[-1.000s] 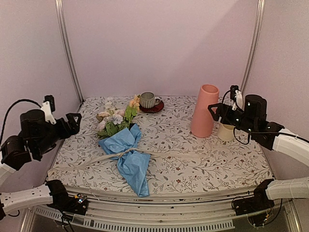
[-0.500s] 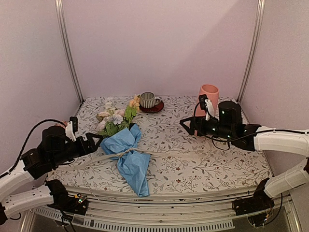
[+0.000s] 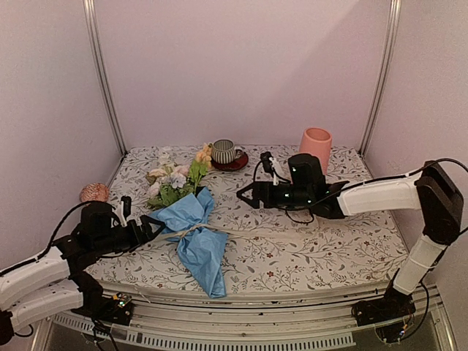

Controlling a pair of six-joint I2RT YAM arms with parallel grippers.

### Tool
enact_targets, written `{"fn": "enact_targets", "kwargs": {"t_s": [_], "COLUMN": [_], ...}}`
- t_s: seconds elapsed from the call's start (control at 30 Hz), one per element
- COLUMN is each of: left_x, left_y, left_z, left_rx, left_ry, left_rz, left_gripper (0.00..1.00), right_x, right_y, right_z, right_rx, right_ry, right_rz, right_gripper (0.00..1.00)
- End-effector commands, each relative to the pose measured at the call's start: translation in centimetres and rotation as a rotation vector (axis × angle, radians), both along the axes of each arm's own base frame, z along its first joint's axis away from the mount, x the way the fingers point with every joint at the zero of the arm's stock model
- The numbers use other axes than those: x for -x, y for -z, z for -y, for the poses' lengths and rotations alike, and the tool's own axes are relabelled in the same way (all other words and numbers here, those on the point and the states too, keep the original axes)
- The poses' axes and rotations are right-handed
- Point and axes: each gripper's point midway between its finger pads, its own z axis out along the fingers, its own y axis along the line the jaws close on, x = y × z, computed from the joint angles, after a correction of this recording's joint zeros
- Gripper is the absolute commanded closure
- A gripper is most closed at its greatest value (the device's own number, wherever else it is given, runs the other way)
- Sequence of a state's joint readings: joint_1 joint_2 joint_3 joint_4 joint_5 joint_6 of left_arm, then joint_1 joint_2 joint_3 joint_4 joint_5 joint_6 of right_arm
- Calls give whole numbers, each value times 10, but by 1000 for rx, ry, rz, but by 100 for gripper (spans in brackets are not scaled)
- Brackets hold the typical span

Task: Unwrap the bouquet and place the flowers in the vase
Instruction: Adjust the folded bouquet at the center of the board.

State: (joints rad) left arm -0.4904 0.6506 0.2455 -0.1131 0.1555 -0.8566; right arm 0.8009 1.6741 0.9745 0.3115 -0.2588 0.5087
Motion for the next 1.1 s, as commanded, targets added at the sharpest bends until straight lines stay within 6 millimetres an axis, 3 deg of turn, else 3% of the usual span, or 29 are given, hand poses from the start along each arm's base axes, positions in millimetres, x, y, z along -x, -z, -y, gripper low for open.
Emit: {"fn": "enact_targets", "kwargs": {"t_s": [0.0,0.23,0.27,0.43,0.7,1.07], "left_x": [-2,-12,-14,-19,-29,-45], "left_y": [-2,11,14,24,23,28], "left_z": [11,-6,-10,-19,-15,-6], "left_rx": [76,88,85,82,78,106], "left_ry": [52,1,-9,5,60,119], "left_rz": [17,33,31,16,61,81], "left_gripper": [2,2,2,2,2,2], "right_x": [11,24,23,24,27,48], "right_y": [7,44,40,57,73,90], "right_z": [-46,-85,-94,-113,-113,-116], "right_rx": [-82,-76,-89,-93,-70,-37], "right_ry": [-143,-249,-267,-306,-311,-361], "right_rz": [-104,-213,-208,-261,-297,-344], "right_gripper": [17,16,16,15,10,7]}}
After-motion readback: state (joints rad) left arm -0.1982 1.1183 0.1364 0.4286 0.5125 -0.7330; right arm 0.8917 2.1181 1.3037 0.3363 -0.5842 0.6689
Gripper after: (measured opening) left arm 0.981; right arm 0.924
